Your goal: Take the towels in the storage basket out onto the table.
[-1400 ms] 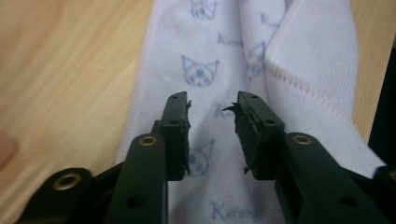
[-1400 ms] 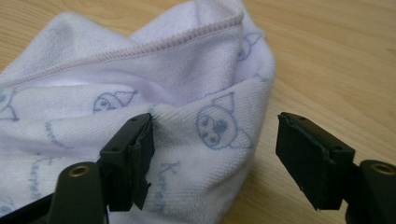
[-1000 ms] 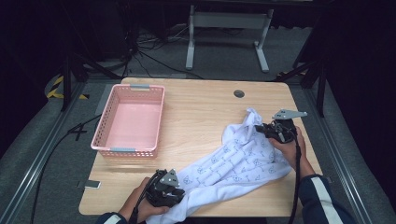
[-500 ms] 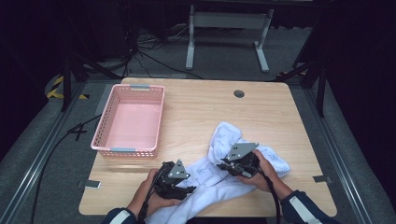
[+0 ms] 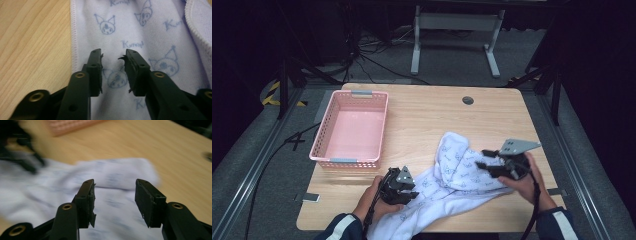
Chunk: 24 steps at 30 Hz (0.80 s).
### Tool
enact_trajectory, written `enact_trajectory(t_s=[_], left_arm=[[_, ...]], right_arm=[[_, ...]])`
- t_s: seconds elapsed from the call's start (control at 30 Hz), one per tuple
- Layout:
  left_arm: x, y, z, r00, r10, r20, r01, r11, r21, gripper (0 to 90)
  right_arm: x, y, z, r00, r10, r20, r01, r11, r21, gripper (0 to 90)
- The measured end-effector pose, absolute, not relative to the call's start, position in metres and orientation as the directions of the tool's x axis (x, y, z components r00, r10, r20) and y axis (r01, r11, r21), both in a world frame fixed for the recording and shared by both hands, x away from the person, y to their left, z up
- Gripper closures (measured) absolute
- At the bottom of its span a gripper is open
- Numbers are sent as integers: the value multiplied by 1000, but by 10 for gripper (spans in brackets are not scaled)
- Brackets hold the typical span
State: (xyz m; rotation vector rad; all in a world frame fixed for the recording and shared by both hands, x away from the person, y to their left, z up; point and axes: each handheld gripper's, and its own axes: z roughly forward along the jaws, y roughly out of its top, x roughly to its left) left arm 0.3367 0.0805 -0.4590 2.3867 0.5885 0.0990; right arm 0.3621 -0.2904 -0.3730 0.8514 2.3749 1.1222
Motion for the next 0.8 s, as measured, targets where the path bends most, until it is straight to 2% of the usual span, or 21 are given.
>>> enact_trajectory(t_s=[0.1, 0.17, 0.27, 0.3, 0.4, 0.43, 0.5, 0.57, 0.6, 0.67, 0.77, 0.8], left_arm=[[337, 81, -458, 895, 439, -77, 388, -683, 619, 756], [338, 81, -458, 897, 437, -68, 382, -688, 617, 778], [338, 81, -459, 898, 436, -66, 379, -685, 622, 819], [338, 82, -459, 899, 433, -64, 374, -686, 624, 853], [338, 83, -459, 901, 431, -60, 370, -687, 626, 878], [337, 83, -459, 900, 431, -57, 370, -691, 621, 881], [335, 84, -458, 898, 439, -39, 367, -696, 617, 884], [335, 86, -457, 893, 448, -42, 376, -691, 618, 885], [335, 88, -457, 888, 458, -50, 387, -683, 619, 886], [335, 91, -455, 878, 476, -42, 395, -674, 624, 886], [333, 101, -448, 860, 510, -29, 414, -662, 625, 886], [332, 103, -447, 857, 515, -23, 417, -667, 617, 886]], right_arm=[[391, -312, -395, -677, 733, -73, 476, 511, 716, 439], [404, -314, -411, -688, 725, 0, 529, 502, 684, 431], [414, -308, -428, -713, 700, 37, 557, 533, 637, 413], [416, -304, -433, -716, 697, 36, 566, 550, 613, 426], [416, -299, -440, -726, 688, -6, 558, 593, 580, 603], [415, -298, -439, -725, 689, -20, 552, 598, 580, 707], [413, -302, -433, -715, 699, -33, 543, 584, 604, 807], [411, -305, -428, -704, 710, -39, 538, 567, 624, 815], [409, -313, -414, -664, 746, -49, 525, 512, 680, 826], [407, -317, -408, -640, 766, -64, 517, 490, 702, 827], [395, -332, -385, -511, 850, -130, 474, 405, 782, 834], [391, -334, -381, -495, 854, -157, 455, 410, 790, 835]])
